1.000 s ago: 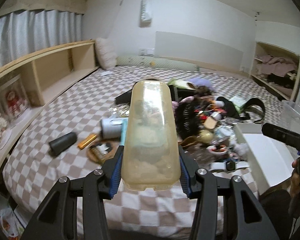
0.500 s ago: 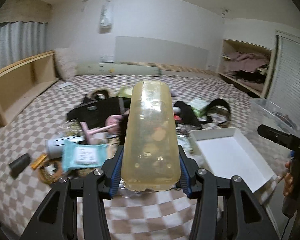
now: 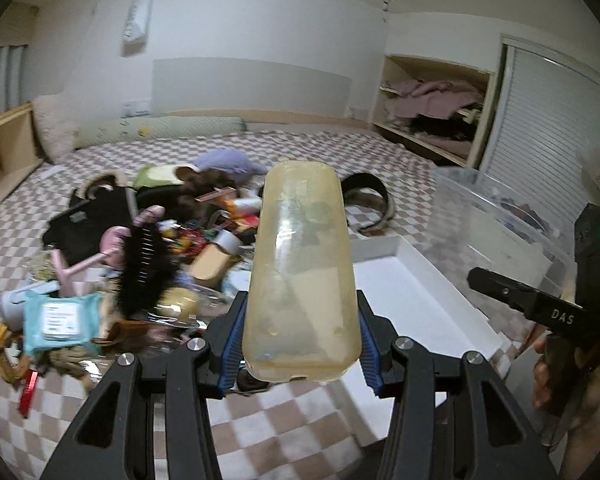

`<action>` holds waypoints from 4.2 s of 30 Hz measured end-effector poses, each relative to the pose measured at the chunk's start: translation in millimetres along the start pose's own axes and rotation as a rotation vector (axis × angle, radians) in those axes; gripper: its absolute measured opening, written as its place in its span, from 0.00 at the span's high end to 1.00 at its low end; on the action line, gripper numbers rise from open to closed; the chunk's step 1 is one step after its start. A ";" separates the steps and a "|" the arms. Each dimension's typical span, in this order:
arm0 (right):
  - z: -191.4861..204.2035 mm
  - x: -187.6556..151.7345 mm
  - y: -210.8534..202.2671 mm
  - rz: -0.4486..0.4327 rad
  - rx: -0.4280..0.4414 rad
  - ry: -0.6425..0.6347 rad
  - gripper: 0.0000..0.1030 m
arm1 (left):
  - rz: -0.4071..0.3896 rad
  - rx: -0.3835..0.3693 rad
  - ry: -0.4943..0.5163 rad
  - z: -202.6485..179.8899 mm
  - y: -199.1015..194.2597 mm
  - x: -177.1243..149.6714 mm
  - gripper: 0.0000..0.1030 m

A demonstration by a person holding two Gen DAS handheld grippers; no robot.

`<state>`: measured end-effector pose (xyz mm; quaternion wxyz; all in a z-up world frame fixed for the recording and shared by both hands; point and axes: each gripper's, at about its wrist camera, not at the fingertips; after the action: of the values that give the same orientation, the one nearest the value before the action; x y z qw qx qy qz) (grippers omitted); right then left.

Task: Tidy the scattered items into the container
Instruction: 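Carry the yellow case and white lighter with both grippers over the white tray, then lower both grippers into the tray and open them, releasing case and lighter, then withdraw both grippers from the tray back over the clutter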

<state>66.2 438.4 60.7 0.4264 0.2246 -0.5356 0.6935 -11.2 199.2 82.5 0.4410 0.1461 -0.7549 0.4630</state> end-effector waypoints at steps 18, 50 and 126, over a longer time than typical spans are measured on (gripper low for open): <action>-39.6 -42.7 22.1 0.115 -0.069 0.020 0.20 | 0.173 -0.120 0.027 -59.3 74.5 -46.6 0.53; -57.3 -67.2 60.0 0.237 -0.118 0.012 0.20 | 0.317 -0.056 0.059 -67.1 128.2 -68.4 0.53; 85.9 -27.8 58.1 0.125 0.062 -0.089 0.19 | 0.058 0.129 0.012 84.8 -8.3 -26.4 0.27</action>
<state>20.3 344.8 35.3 0.3510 0.2343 -0.5452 0.7243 -36.0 119.7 50.6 0.4215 0.1496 -0.7249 0.5239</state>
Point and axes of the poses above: each gripper's, at about its wrist camera, not at the fingertips, and y roughly the way its jaws point, z to its left, x to its top, and after that the axes turned 2 degrees about -y, right-handed
